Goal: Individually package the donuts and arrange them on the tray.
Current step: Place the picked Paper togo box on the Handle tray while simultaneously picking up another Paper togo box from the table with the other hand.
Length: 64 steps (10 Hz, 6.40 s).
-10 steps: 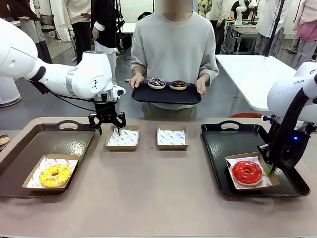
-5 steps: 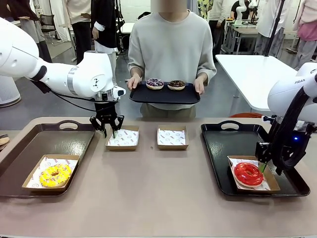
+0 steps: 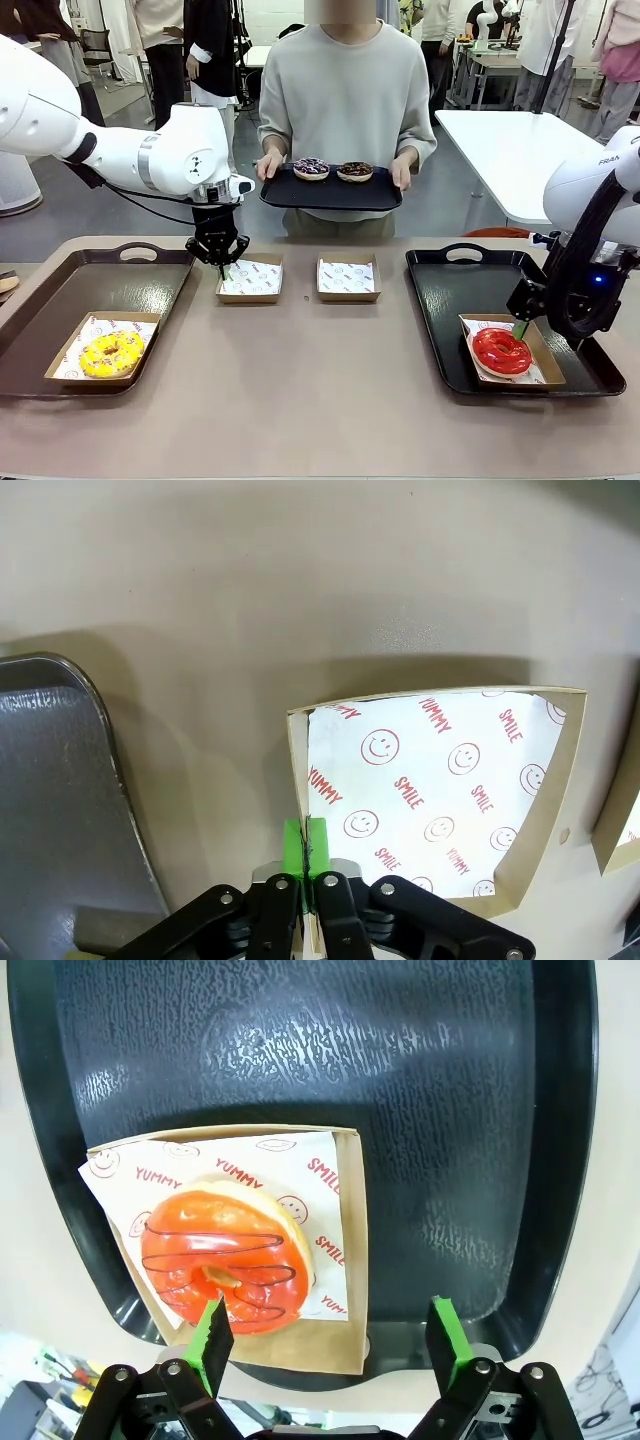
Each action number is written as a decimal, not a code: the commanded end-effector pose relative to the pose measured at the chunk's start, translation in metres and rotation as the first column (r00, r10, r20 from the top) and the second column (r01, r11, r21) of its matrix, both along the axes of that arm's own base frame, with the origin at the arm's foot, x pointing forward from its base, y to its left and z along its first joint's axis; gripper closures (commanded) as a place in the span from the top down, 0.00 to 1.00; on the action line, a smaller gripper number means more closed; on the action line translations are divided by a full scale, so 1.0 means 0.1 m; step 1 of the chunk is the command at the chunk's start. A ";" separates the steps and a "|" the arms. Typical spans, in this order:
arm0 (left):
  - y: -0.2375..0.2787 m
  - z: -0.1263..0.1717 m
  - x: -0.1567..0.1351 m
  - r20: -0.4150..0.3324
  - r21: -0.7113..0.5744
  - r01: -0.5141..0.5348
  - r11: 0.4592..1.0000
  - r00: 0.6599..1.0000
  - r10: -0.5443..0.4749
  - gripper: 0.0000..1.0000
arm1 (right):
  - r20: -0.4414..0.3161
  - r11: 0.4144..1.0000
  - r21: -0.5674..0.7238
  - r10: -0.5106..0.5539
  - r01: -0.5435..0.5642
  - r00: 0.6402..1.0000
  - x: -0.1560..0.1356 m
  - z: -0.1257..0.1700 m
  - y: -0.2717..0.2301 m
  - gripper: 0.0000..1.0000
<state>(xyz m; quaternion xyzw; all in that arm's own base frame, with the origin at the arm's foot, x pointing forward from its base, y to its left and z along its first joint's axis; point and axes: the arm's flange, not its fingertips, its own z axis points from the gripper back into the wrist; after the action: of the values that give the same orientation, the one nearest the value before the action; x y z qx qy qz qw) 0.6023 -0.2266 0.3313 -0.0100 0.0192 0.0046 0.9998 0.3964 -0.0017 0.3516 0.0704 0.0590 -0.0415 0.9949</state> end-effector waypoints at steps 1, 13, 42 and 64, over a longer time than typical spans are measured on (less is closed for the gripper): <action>-0.04 0.01 0.05 -0.018 0.000 -0.024 1.000 1.000 0.024 0.00 | 0.017 0.999 0.041 0.006 -0.007 1.000 -0.05 -0.07 -0.03 1.00; -0.19 1.76 -0.15 0.050 -0.038 0.091 0.995 0.995 -0.089 0.00 | 0.164 0.459 0.888 -0.234 -0.039 0.958 -1.13 0.28 -2.13 1.00; -0.21 1.85 -0.14 0.060 -0.061 0.090 0.994 0.994 -0.086 0.00 | 0.133 0.399 0.916 -0.407 0.045 0.904 -1.53 -0.03 -2.55 1.00; 1.97 1.53 -0.89 -0.018 -0.157 -0.042 0.987 0.999 0.040 0.01 | 0.275 0.960 0.279 -0.106 0.026 0.956 0.78 0.83 1.38 1.00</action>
<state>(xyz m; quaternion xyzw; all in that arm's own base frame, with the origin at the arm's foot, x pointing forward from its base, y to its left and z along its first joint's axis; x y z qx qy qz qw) 0.5159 -0.0286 0.4848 -0.0837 0.0369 0.0311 0.9953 0.4825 0.1381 0.4326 0.2183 -0.0895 -0.0510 0.9704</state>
